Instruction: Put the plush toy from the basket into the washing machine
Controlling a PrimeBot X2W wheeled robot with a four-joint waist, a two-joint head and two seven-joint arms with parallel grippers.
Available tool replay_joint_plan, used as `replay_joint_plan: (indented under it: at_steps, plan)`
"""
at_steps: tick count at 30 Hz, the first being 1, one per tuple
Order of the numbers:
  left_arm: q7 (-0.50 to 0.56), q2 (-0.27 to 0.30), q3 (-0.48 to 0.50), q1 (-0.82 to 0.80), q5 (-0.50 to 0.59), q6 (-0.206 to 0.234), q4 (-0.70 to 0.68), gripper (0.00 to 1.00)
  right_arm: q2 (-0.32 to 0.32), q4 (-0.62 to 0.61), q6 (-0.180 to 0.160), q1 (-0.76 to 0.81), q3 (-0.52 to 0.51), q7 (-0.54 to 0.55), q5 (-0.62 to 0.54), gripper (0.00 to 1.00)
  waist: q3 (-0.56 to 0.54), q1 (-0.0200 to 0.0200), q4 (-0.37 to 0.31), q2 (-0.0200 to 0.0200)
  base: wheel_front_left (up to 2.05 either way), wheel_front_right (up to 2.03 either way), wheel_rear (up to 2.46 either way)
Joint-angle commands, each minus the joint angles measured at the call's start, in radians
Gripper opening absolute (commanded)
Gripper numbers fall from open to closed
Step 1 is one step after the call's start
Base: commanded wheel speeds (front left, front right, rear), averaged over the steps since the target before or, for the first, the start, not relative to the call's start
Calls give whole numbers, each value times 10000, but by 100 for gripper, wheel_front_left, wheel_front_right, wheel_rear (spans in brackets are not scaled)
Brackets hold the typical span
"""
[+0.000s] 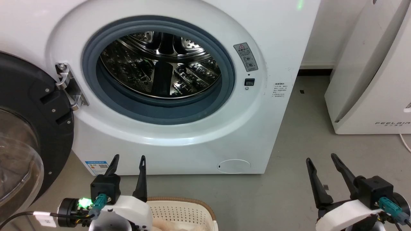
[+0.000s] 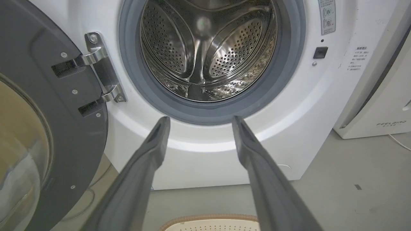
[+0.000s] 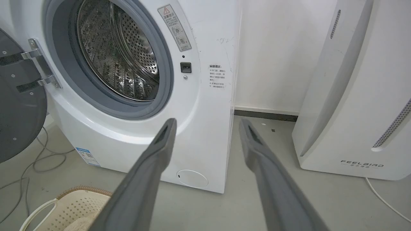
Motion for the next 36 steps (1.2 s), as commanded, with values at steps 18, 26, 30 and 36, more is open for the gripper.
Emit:
replay_joint_plan:
  at_steps: [18,26,30,36]
  plan:
    - [-311,116,-615,-1565,-25,-219,2842,100,-1,-391,-3,-586,22,-462,772,100,1298,0,-367,-1,0,0,0]
    - [29,310,-801,-2158,-111,-323,3915,100,-1,-580,-3,-906,-5,-628,1130,100,2130,0,-593,-1,0,0,0]
    - [247,413,-881,-2393,-171,-316,4353,100,-1,-685,-4,-1075,-37,-711,1257,100,2578,0,-685,-1,0,0,0]
    - [484,517,-1000,-2830,-274,-286,4982,100,-1,-881,-4,-1361,-87,-836,1438,100,3281,0,-753,-1,0,0,0]
